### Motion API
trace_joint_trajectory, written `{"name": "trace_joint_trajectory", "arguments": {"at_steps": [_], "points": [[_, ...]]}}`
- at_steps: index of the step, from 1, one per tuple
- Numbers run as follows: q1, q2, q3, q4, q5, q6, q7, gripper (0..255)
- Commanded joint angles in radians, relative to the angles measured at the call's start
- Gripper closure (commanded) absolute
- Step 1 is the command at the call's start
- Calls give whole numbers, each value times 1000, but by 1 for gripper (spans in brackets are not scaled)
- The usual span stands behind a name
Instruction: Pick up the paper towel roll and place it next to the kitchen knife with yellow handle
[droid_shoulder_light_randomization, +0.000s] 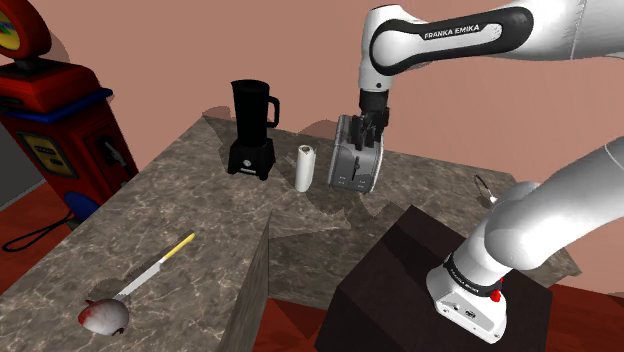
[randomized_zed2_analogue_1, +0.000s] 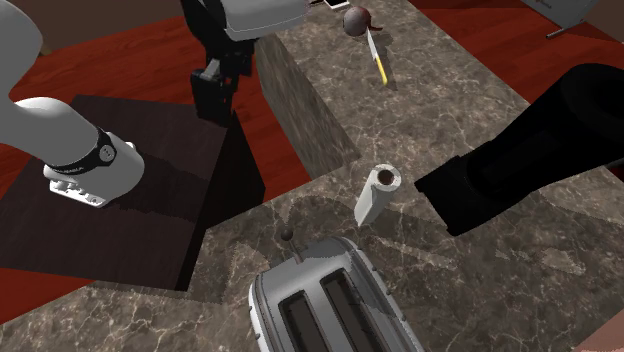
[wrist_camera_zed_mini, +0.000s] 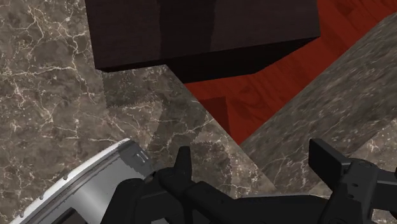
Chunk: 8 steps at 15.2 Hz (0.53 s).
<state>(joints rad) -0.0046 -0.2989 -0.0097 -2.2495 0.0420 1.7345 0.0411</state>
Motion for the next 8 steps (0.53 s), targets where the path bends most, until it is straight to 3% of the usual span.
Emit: {"name": "trace_joint_trajectory", "arguments": {"at_steps": [1, 8], "points": [[0, 88, -4, 56, 3, 26, -13, 0], [-7, 381, -16, 284, 18, 66, -62, 0]]}}
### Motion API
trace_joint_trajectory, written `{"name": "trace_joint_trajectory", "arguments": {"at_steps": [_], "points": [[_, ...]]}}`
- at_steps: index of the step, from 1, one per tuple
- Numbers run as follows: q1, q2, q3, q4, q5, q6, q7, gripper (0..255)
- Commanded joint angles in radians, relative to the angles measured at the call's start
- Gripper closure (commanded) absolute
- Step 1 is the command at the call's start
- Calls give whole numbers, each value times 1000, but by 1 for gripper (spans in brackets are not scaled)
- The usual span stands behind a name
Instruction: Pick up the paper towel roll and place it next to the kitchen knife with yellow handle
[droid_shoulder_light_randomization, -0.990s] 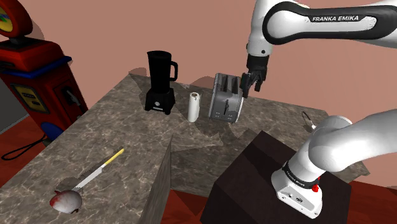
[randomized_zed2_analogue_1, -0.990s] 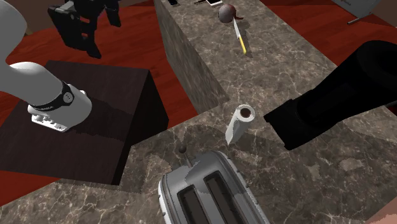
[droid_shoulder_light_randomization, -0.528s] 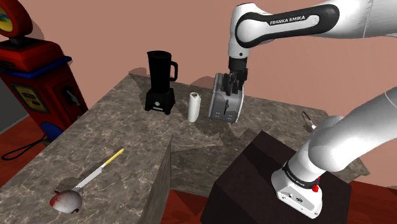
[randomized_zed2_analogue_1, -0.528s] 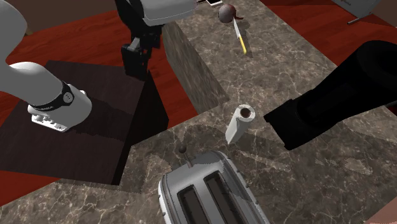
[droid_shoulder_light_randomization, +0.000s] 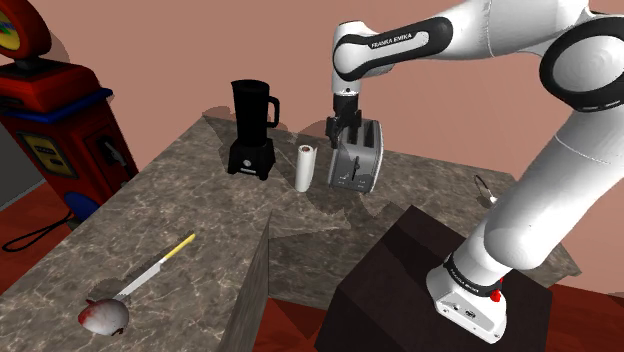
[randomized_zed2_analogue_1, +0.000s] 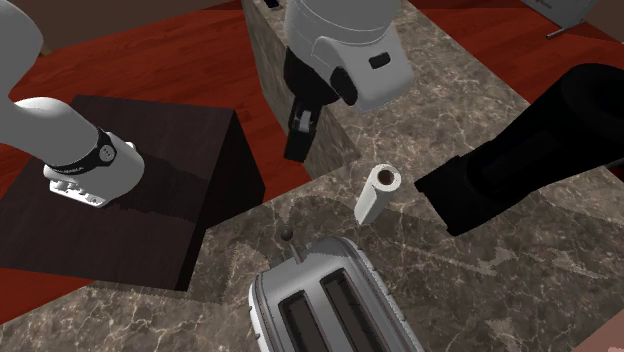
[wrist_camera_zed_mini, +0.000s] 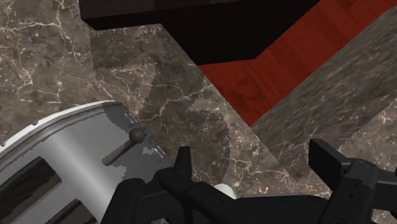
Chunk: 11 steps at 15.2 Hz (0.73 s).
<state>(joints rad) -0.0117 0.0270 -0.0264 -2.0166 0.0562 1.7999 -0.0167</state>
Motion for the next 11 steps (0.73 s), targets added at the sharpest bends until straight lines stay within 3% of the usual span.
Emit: {"name": "trace_joint_trajectory", "arguments": {"at_steps": [1, 11], "points": [[-1, 97, 0, 89, 6, 1, -10, 0], [-20, 545, 5, 582, 28, -78, -56, 0]]}}
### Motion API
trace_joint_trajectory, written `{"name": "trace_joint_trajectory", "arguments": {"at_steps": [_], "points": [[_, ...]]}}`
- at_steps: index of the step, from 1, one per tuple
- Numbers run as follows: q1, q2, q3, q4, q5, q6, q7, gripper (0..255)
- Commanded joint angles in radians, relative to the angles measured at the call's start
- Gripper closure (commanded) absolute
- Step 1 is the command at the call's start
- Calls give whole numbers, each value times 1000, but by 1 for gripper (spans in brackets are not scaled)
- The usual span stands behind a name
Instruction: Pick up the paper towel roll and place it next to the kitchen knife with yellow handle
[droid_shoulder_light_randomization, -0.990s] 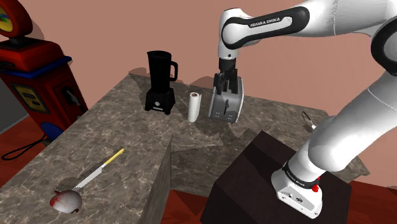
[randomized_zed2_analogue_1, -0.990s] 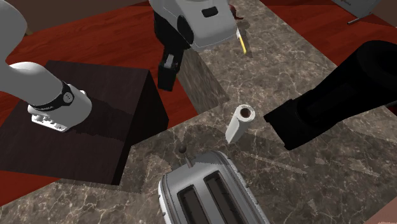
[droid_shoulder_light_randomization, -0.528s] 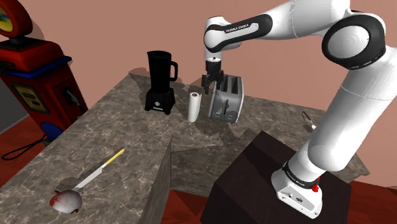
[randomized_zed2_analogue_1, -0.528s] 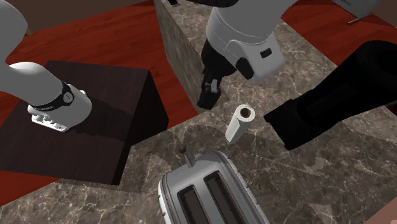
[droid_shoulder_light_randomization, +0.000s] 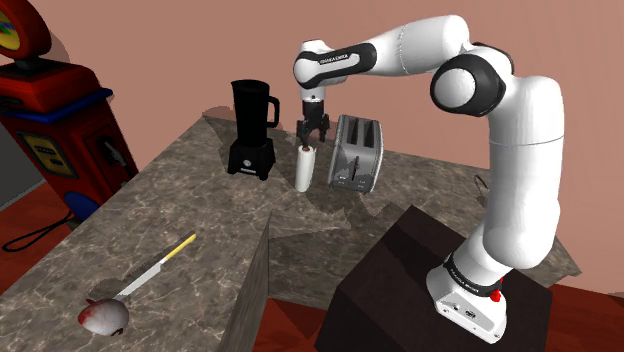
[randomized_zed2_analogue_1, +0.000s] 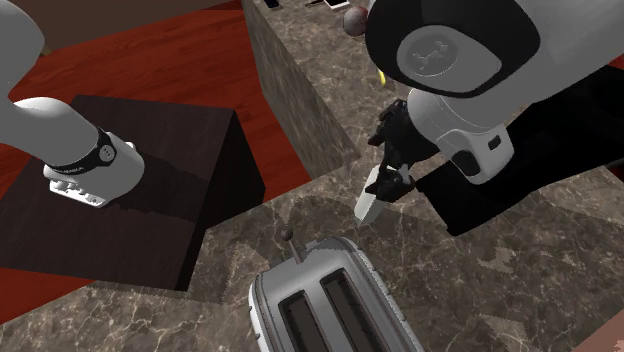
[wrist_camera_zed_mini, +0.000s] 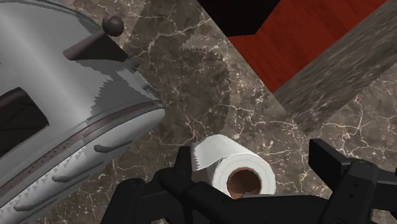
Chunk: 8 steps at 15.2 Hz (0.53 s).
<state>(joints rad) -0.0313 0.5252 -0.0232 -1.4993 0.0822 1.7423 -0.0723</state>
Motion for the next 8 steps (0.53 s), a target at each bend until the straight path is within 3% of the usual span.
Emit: {"name": "trace_joint_trajectory", "arguments": {"at_steps": [1, 3, 8], "points": [[-3, 98, 3, 131, 3, -39, -3, 0], [-7, 200, 6, 269, 5, -82, -7, 0], [-3, 191, 7, 187, 7, -10, -9, 0]]}}
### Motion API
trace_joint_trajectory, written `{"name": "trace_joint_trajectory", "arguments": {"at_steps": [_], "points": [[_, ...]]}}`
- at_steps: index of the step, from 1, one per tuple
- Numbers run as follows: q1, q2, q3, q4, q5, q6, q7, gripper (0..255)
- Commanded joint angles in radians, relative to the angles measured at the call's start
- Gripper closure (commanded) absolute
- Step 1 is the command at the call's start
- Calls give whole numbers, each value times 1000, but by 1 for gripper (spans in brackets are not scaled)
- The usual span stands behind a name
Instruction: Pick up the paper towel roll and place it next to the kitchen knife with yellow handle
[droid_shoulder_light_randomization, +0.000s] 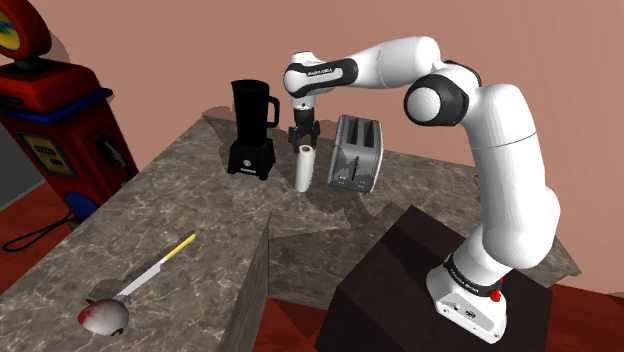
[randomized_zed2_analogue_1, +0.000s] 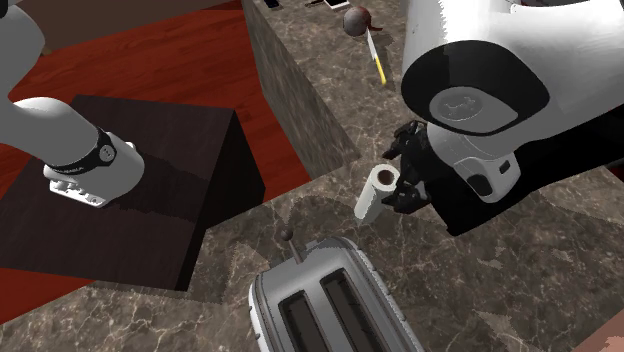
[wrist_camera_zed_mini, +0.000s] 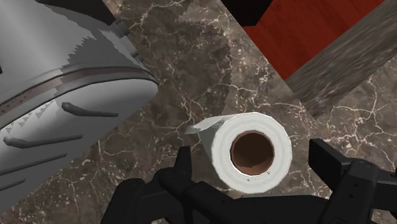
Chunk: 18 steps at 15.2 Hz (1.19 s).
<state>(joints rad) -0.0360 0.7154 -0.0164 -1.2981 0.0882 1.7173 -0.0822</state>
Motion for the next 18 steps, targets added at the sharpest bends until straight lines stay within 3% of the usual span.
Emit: {"name": "trace_joint_trajectory", "arguments": {"at_steps": [1, 10, 11, 18], "points": [[2, 0, 1, -29, 1, 29, 0, 0], [3, -1, 1, -51, 1, 50, -1, 0], [3, -1, 1, -51, 1, 50, -1, 255], [3, -1, 1, -51, 1, 50, -1, 255]]}}
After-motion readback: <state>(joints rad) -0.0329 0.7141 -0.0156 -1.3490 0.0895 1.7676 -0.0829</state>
